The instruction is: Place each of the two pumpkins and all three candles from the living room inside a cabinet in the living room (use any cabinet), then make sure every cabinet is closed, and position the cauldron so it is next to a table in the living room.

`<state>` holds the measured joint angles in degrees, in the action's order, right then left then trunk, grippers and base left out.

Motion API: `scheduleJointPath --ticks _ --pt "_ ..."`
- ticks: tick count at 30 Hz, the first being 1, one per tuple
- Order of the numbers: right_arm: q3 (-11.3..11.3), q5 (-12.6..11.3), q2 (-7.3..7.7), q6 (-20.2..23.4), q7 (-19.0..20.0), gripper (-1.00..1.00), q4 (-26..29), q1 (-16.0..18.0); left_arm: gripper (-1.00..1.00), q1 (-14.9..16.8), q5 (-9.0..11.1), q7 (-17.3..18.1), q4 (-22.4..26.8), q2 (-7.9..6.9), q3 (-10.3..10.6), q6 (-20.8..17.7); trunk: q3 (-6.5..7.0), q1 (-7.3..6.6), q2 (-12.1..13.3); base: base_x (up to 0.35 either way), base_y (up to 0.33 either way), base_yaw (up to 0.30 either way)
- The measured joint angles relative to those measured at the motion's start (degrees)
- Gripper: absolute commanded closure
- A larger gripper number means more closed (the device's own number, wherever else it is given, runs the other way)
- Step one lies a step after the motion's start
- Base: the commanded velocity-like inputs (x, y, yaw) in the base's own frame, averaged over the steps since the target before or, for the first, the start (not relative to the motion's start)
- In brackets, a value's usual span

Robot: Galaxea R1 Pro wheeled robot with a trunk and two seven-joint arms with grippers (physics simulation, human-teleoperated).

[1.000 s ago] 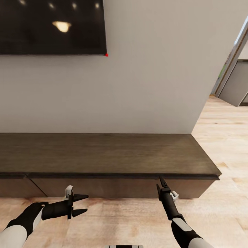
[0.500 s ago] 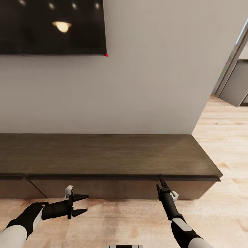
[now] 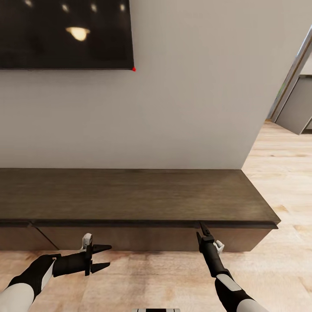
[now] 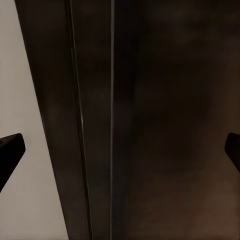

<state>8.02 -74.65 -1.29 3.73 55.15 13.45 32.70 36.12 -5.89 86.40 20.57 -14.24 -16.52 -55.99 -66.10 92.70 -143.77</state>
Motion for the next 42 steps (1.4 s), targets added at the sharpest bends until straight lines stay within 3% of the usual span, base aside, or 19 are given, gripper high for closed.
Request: scheduleJointPath --ticks 12,21,42 --pt "0.1 0.0 -0.08 1.2 -0.5 -1.00 0.0 0.0 -1.00 0.0 0.0 0.0 0.0 0.00 0.0 0.0 0.00 0.00 0.0 0.000 0.000 0.000" --pt "-3.7 -0.1 0.21 1.7 -0.6 -1.00 0.1 0.0 -1.00 0.0 0.0 0.0 0.0 0.00 0.0 0.0 0.00 0.00 0.0 0.000 0.000 0.000" --pt "-3.9 -0.1 0.25 1.7 -0.6 -1.00 0.1 0.0 -1.00 0.0 0.0 -0.1 0.0 0.00 0.0 0.0 0.00 0.00 0.0 0.000 0.008 0.000"
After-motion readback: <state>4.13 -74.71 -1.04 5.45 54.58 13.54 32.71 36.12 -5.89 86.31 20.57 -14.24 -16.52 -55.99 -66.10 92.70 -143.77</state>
